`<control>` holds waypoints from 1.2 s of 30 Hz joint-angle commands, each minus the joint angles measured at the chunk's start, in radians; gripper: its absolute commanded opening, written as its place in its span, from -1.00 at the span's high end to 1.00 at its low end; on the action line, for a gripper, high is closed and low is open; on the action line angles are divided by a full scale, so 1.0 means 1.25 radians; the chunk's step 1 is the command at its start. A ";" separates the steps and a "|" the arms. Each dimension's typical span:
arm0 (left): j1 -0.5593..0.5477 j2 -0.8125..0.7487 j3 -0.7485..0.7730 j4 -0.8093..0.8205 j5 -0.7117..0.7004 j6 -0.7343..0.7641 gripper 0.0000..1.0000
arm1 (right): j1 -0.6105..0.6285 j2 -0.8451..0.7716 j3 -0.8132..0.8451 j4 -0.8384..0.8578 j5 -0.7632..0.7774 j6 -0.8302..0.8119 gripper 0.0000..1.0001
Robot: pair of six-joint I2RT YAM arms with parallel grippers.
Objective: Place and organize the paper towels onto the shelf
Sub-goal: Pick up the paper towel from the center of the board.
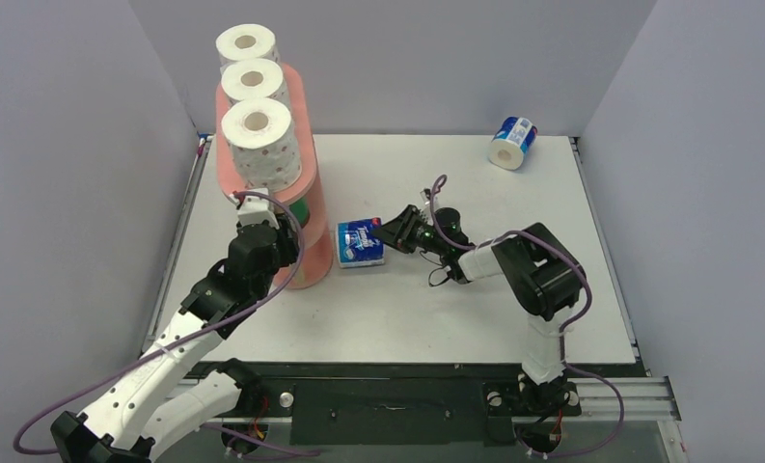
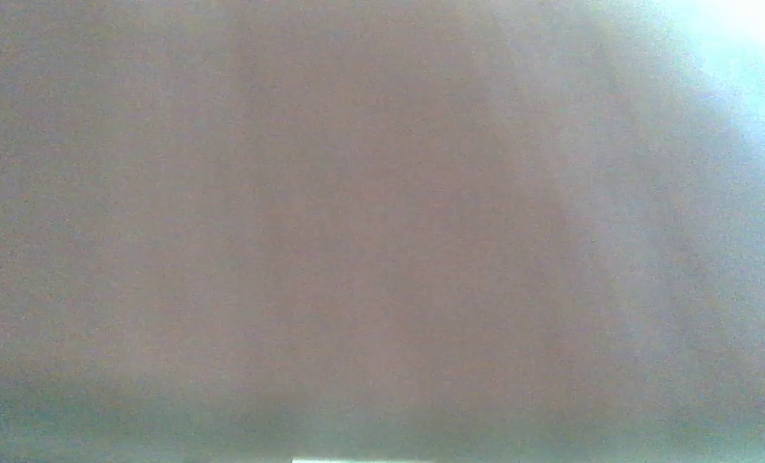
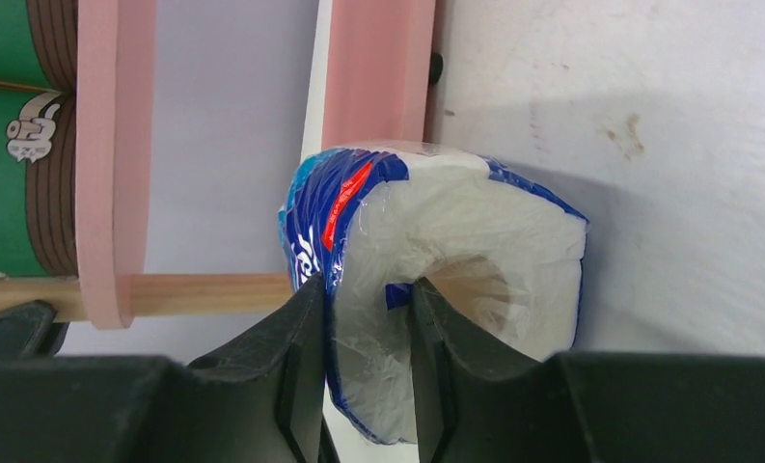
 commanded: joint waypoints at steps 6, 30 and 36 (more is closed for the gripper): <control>-0.059 0.085 0.017 0.102 0.096 -0.047 0.21 | -0.053 -0.381 -0.120 -0.210 0.105 -0.181 0.84; -0.161 0.416 0.171 0.278 0.035 -0.048 0.18 | -0.064 -0.972 -0.202 -0.863 0.382 -0.458 0.88; -0.166 0.497 0.222 0.315 0.031 -0.041 0.17 | -0.065 -1.034 -0.201 -0.930 0.409 -0.479 0.88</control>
